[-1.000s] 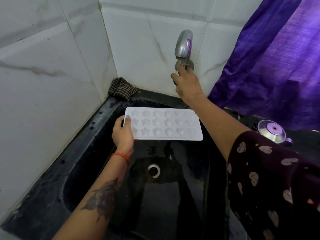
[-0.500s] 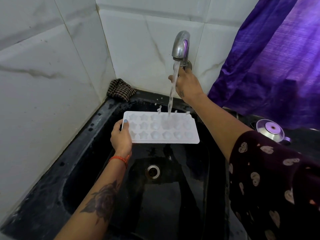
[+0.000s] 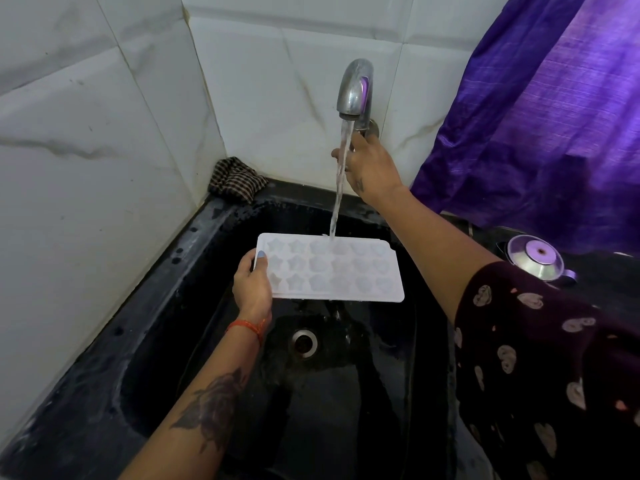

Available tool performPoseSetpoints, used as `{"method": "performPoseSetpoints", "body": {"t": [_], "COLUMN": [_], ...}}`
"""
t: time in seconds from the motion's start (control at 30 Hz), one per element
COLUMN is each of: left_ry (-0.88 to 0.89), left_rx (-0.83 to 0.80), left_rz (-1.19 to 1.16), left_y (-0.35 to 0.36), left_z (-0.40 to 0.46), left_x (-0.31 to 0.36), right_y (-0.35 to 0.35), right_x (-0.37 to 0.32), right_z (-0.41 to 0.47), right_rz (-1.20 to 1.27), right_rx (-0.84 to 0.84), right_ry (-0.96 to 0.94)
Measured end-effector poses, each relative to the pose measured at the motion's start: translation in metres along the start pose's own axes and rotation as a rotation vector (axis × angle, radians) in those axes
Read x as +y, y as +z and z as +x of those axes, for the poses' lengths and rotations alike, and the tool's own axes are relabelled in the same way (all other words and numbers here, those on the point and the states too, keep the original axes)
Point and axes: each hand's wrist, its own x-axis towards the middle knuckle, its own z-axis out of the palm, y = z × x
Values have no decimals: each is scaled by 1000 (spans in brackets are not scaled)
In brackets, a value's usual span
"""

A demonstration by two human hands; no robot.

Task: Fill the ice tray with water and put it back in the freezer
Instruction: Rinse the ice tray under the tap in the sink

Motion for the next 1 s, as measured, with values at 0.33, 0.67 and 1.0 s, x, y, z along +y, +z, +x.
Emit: {"method": "performPoseSetpoints", "body": {"t": [0.33,0.67,1.0], "left_ry": [-63,-104,-116], "left_rx": [-103,-187,-84], "left_rz": [-32,-113,-130], "left_y": [16,29,10], "left_z": [-9,-17,-4], "left_x": [-14,-18,-23], "right_y": [1,-4,-8], "right_x": [-1,-4,-7], "right_z": [-1,-4,-5], "right_rz": [81,146,130], "right_rx": [26,42,14], "right_ry": [37,70,84]}}
